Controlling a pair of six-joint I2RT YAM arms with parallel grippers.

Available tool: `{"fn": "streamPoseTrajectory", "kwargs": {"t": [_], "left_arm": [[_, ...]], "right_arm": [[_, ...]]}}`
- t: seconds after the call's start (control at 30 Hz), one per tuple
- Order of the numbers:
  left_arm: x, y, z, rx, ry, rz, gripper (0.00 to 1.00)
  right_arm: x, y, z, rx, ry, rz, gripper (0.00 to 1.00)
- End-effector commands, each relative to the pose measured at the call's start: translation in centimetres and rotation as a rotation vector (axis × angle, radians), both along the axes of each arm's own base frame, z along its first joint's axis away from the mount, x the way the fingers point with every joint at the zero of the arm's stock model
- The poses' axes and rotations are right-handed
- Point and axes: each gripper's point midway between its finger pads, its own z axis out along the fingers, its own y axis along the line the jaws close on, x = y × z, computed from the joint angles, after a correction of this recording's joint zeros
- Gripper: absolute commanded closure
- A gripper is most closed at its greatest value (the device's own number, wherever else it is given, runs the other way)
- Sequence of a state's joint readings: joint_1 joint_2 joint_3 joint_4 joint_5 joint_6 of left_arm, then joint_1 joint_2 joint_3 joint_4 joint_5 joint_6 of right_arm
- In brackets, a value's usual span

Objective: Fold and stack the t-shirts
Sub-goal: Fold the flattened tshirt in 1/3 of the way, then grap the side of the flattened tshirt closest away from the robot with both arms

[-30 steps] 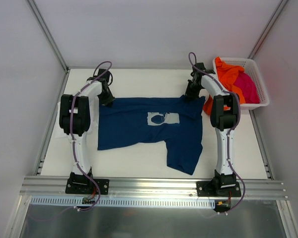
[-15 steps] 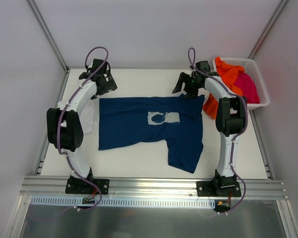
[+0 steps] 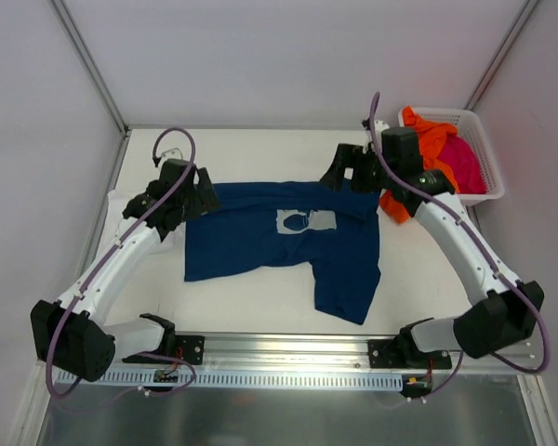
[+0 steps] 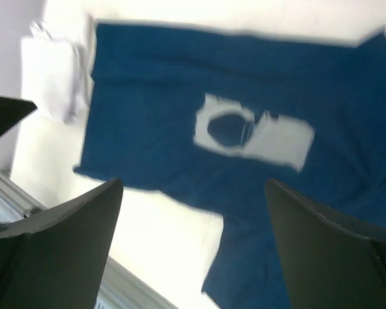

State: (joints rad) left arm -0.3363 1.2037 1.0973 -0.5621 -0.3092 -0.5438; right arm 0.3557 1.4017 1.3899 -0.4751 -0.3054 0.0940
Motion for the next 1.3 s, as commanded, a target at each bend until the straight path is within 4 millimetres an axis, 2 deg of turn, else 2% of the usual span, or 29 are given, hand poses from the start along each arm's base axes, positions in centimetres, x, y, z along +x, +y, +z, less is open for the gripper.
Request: {"fn": "streamPoseTrajectory", "kwargs": {"t": [0.0,0.03,0.1,0.13,0.17,0.23,0.27,0.47,0.63,0.8,1.0,1.1,1.27], "left_arm": [[-2.7,-1.2,-2.1,-0.072,0.018,-0.048,0.02],[-3.1,-1.5,-2.3,-0.089,0.01,-0.062,0.01],[-4.4,-1.8,-3.8,-0.102,0.023,-0.089,0.01],[-4.7,-1.7,-3.6,-0.107,0.005,-0.087,0.01],[-5.0,-1.5,-3.9,-0.103,0.007,-0.086,0.01],[-5.6,-1.2,-4.8,-0.091,0.025,-0.083,0.01],[-5.9,-1.1,-5.2,-0.092,0.04,-0.077,0.01],[-7.3,0.1,-9.2,-0.004,0.156,0.006,0.01],[-8.2,0.5,-11.9,0.051,0.242,0.038,0.01],[-9.4,1.1,-13.9,0.099,0.302,0.065,0.01],[-10.6,1.7,-15.1,0.154,0.353,0.079,0.01],[-10.8,2.2,-15.4,0.186,0.369,0.093,0.01],[-11.6,3.3,-15.5,0.248,0.405,0.121,0.01]], "right_arm": [[-3.3,-1.6,-5.3,-0.156,0.076,-0.067,0.0],[-4.8,-1.9,-7.6,-0.188,0.115,-0.061,0.01],[-6.5,-2.2,-8.7,-0.244,0.101,-0.083,0.01],[-6.9,-2.8,-9.5,-0.281,0.102,-0.112,0.0],[-8.2,-3.5,-11.4,-0.319,0.143,-0.131,0.0],[-9.4,-4.1,-12.5,-0.373,0.141,-0.161,0.01],[-10.4,-4.8,-13.9,-0.413,0.172,-0.169,0.0],[-13.4,-7.1,-15.3,-0.578,0.174,-0.272,0.0],[-14.7,-9.0,-16.4,-0.665,0.191,-0.345,0.01],[-15.6,-9.5,-18.4,-0.689,0.237,-0.354,0.0],[-16.3,-9.2,-21.3,-0.711,0.305,-0.351,0.01],[-16.3,-8.9,-22.2,-0.712,0.322,-0.344,0.01],[-16.4,-9.4,-22.6,-0.746,0.329,-0.357,0.01]]}}
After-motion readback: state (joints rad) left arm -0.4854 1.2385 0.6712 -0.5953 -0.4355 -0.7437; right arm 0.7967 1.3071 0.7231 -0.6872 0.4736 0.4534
